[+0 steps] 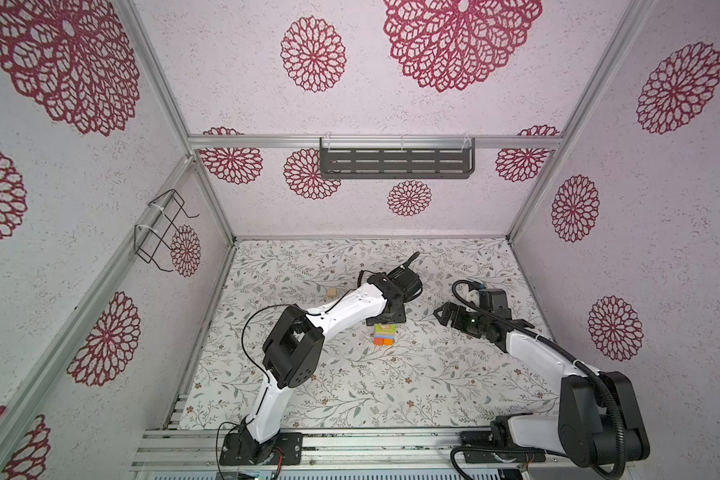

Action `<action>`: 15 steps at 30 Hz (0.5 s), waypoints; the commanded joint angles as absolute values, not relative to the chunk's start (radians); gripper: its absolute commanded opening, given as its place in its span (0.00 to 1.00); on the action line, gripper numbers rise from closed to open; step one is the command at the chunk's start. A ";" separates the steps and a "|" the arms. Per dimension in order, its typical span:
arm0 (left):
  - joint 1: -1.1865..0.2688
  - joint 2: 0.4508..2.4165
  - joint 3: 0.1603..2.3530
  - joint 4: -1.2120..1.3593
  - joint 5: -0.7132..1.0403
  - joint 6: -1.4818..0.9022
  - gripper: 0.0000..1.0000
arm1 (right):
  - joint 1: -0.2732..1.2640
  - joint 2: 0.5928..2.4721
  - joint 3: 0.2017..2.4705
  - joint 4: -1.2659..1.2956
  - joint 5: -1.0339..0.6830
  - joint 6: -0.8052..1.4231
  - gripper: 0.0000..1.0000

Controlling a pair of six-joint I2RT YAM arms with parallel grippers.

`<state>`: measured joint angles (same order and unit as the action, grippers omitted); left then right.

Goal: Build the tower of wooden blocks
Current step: 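Open the left gripper and draw back while the right gripper swings toward loose cubes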

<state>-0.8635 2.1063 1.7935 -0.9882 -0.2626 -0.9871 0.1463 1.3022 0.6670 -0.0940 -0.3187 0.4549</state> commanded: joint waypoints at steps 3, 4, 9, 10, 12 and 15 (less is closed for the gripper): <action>-0.868 2.098 1.862 -1.034 -0.325 -0.987 0.96 | 0.142 1.288 0.676 -0.097 -0.318 0.441 0.99; -0.868 2.091 1.875 -1.045 -0.336 -0.982 0.99 | 0.142 1.284 0.681 -0.106 -0.307 0.437 0.99; -0.849 2.006 1.874 -1.070 -0.386 -0.955 0.97 | 0.143 1.240 0.719 -0.165 -0.246 0.417 0.99; -0.842 1.983 1.857 -1.064 -0.388 -0.952 0.97 | 0.144 1.239 0.737 -0.185 -0.245 0.410 0.99; -0.819 1.902 1.793 -1.039 -0.391 -0.946 0.97 | 0.146 1.247 0.785 -0.238 -0.242 0.395 0.99; -0.769 1.798 1.667 -0.975 -0.374 -0.940 0.97 | 0.160 1.273 0.867 -0.308 -0.232 0.387 0.94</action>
